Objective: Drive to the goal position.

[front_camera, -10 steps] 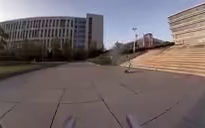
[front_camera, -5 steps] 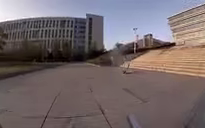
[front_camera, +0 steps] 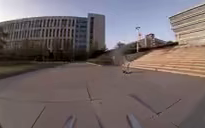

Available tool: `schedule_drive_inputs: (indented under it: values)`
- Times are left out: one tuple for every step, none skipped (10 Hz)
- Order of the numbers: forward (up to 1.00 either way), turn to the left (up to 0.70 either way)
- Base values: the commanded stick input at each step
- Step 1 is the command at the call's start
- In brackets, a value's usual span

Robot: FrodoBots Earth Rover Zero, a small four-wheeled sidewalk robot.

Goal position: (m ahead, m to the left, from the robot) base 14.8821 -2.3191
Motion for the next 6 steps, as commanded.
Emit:
schedule_drive_inputs:
  values:
    - [0.7,0.14]
    - [0.7,0.14]
    - [0.7,0.14]
    - [0.7,0.14]
    - [0.7,0.14]
    - [0.7,0.14]
